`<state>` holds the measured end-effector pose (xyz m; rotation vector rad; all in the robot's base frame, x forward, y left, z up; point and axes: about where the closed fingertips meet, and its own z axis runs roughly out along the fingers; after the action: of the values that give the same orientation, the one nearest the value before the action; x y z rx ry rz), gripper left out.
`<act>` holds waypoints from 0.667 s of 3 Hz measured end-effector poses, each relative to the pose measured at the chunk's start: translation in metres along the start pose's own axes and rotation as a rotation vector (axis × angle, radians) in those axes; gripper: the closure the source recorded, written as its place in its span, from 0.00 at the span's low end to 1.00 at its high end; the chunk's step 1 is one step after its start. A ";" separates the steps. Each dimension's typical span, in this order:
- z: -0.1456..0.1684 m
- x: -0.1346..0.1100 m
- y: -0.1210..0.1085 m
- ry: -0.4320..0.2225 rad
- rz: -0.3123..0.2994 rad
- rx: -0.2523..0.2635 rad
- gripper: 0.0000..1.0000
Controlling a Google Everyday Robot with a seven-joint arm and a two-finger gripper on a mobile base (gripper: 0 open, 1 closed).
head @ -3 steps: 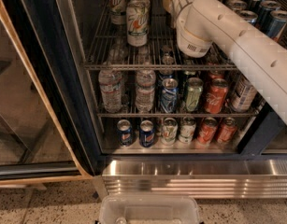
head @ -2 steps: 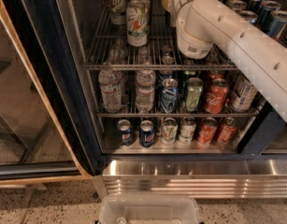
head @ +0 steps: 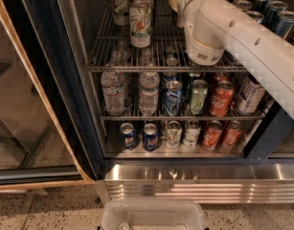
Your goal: Pick orange can from top shelf of fridge
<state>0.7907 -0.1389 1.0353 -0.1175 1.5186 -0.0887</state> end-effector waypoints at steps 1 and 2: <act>-0.002 -0.004 0.004 0.011 -0.001 -0.003 1.00; -0.014 -0.009 0.008 0.025 0.020 -0.018 1.00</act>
Offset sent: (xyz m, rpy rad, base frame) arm -0.0295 0.0118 0.0111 0.0443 0.0497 0.0293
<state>0.7766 -0.1303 1.0424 -0.1159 1.5451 -0.0614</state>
